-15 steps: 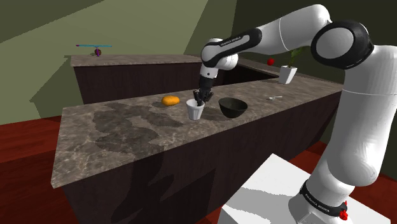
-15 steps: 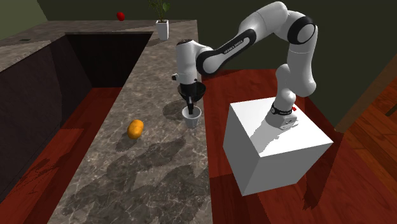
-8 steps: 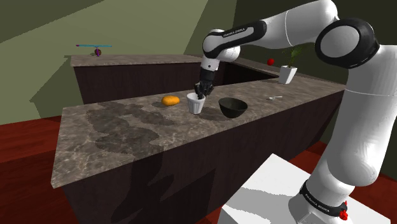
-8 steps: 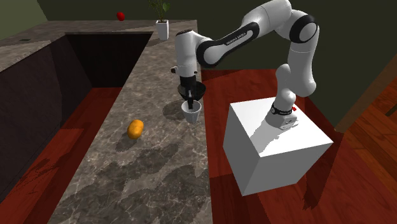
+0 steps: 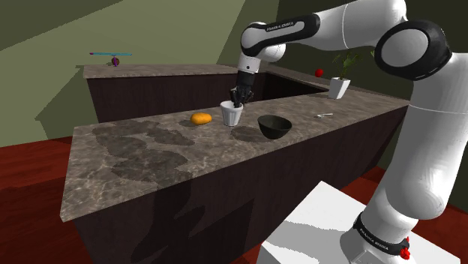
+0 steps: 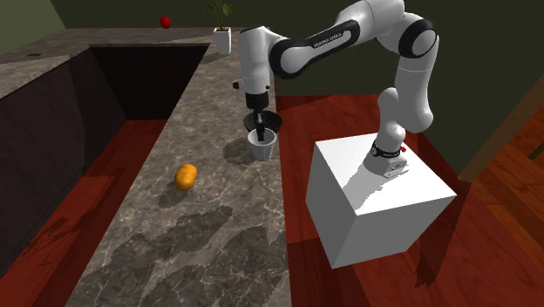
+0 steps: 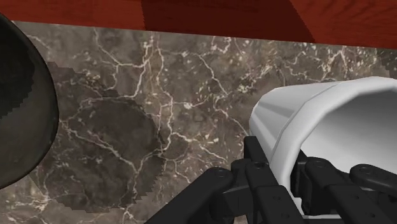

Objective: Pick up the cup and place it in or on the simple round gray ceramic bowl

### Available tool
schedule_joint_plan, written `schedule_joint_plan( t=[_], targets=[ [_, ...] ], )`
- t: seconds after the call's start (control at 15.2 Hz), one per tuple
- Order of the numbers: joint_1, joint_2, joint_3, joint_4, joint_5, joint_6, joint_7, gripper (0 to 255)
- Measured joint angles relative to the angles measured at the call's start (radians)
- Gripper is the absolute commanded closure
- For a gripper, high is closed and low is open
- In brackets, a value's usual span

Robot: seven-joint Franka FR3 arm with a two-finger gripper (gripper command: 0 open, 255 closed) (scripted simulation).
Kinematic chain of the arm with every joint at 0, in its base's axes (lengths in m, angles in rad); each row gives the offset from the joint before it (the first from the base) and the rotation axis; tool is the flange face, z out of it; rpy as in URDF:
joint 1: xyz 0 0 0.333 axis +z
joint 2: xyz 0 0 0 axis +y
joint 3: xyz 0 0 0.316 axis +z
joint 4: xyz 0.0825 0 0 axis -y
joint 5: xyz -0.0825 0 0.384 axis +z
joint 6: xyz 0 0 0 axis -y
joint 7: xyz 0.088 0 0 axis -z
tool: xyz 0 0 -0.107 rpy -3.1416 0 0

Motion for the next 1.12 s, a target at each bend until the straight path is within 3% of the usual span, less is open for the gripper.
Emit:
schedule_joint_plan(
  t=[0.4, 1.12],
  targets=[
    [-0.008, -0.013, -0.006, 0.051, -0.003, -0.066, 0.001, 255],
    [-0.147, -0.031, -0.110, 0.067, -0.002, -0.148, -0.229, 255]
  ],
)
